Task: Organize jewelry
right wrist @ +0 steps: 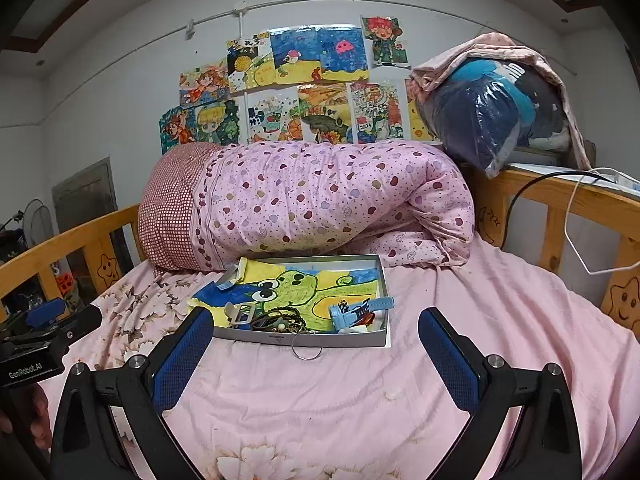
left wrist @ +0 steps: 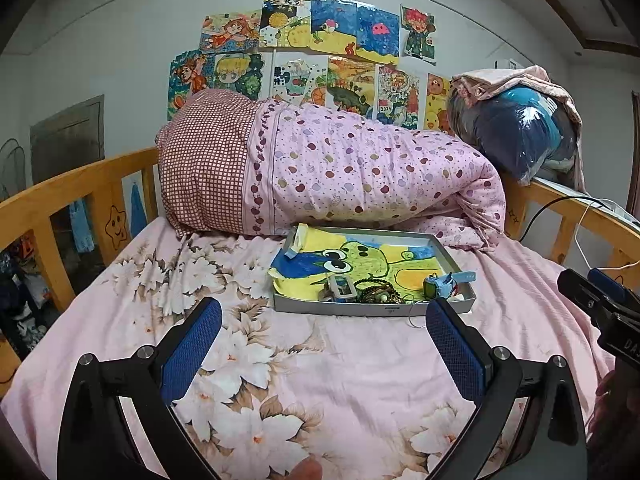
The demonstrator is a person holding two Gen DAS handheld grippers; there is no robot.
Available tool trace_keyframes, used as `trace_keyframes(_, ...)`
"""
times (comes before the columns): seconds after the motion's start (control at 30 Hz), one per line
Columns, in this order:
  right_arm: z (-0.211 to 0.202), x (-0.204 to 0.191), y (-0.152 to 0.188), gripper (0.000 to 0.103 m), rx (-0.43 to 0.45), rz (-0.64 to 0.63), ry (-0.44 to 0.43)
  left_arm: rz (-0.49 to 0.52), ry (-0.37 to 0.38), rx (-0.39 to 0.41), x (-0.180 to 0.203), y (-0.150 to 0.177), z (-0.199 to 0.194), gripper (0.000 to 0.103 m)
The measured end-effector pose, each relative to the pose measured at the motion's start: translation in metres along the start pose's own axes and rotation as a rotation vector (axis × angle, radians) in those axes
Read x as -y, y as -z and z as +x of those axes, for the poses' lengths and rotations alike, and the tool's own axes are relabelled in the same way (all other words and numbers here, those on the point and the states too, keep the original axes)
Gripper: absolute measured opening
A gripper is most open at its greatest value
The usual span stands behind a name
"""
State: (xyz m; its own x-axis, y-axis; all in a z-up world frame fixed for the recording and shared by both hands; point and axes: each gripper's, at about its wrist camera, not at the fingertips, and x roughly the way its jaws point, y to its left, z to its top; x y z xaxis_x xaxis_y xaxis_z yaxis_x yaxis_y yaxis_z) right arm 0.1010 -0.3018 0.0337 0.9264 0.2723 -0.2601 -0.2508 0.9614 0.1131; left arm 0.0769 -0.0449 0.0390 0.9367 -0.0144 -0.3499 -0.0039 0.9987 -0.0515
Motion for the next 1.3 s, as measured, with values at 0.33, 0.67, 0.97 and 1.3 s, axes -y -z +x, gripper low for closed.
trace_keyframes(0.33, 0.007, -0.007, 0.021, 0.103, -0.064, 0.0, -0.007, 0.029, -0.065, -0.036, -0.002, 0.025, -0.001, 0.1)
trace_keyframes(0.67, 0.022, -0.005, 0.036, 0.103, -0.117, 0.002, 0.005, 0.013, -0.085, -0.09, -0.007, 0.042, 0.011, 0.1)
trace_keyframes(0.97, 0.025, -0.003, 0.038, 0.103, -0.131, 0.0, 0.006, -0.006, -0.081, -0.095, -0.011, 0.043, 0.01, 0.1)
trace_keyframes(1.3, 0.025, -0.003, 0.038, 0.103, -0.132, 0.0, 0.004, -0.006, -0.08, -0.099, -0.011, 0.044, 0.009, 0.1)
